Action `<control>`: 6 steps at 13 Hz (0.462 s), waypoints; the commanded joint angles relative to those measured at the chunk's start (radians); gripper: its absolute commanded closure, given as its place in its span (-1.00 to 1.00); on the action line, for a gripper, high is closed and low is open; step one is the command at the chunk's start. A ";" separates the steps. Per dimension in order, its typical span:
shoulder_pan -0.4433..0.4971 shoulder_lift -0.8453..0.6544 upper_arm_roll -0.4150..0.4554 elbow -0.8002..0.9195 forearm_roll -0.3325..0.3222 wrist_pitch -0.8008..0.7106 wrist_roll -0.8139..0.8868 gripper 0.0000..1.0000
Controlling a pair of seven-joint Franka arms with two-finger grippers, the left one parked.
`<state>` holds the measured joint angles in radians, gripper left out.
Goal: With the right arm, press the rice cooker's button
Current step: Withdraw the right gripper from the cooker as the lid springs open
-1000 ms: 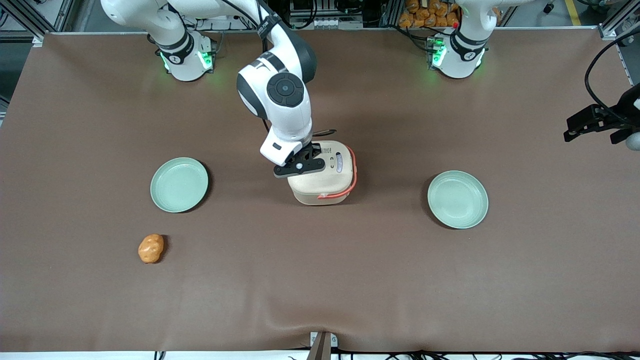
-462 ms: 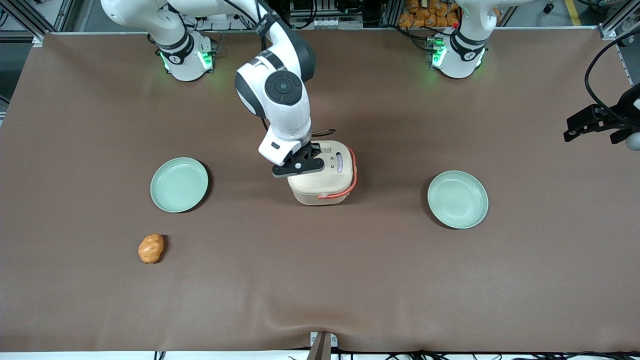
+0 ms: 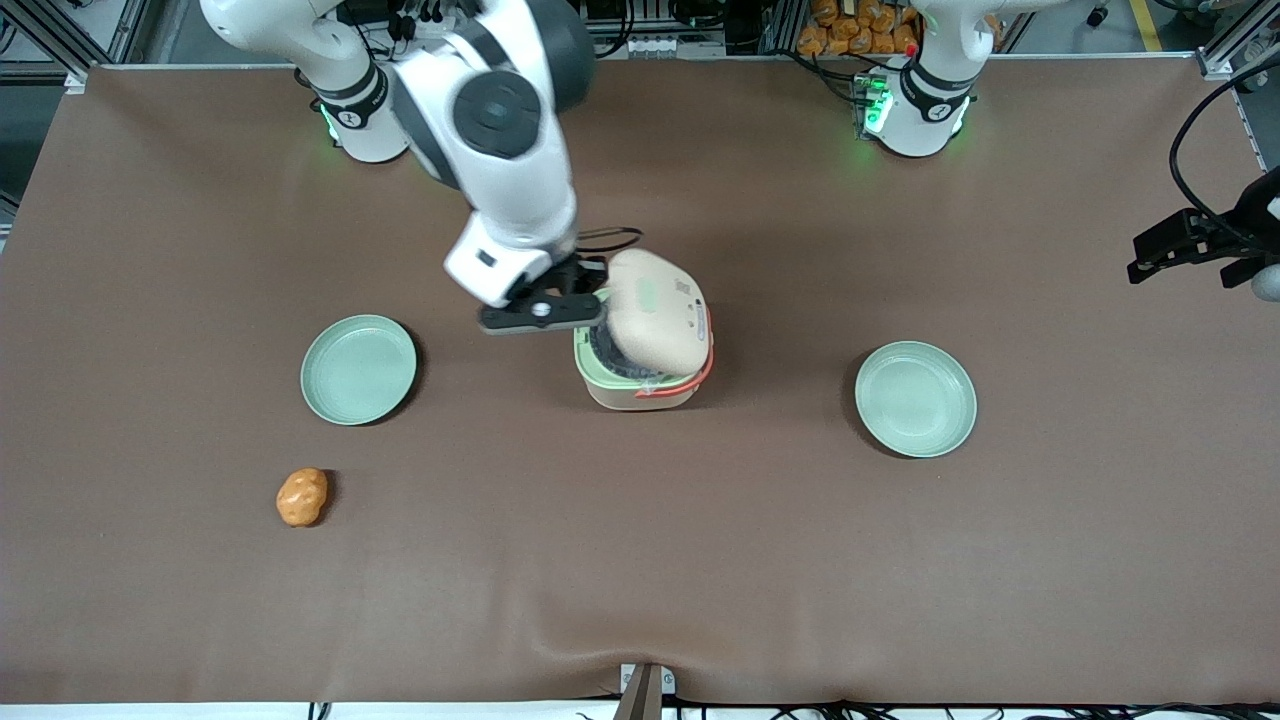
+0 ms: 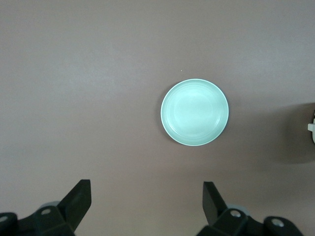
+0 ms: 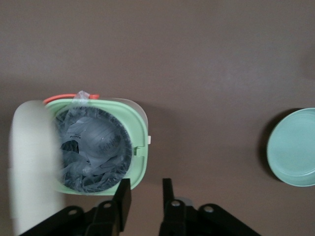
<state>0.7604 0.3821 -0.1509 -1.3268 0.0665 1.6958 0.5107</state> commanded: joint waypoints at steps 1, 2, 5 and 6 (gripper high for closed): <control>-0.065 -0.109 0.008 0.001 0.012 -0.080 -0.067 -1.00; -0.093 -0.136 0.004 0.001 0.003 -0.129 -0.077 -1.00; -0.241 -0.228 -0.012 0.001 0.002 -0.235 -0.280 -1.00; -0.294 -0.247 -0.012 0.001 0.001 -0.276 -0.355 -1.00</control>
<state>0.5584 0.1850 -0.1757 -1.3050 0.0631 1.4703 0.2757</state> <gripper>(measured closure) 0.000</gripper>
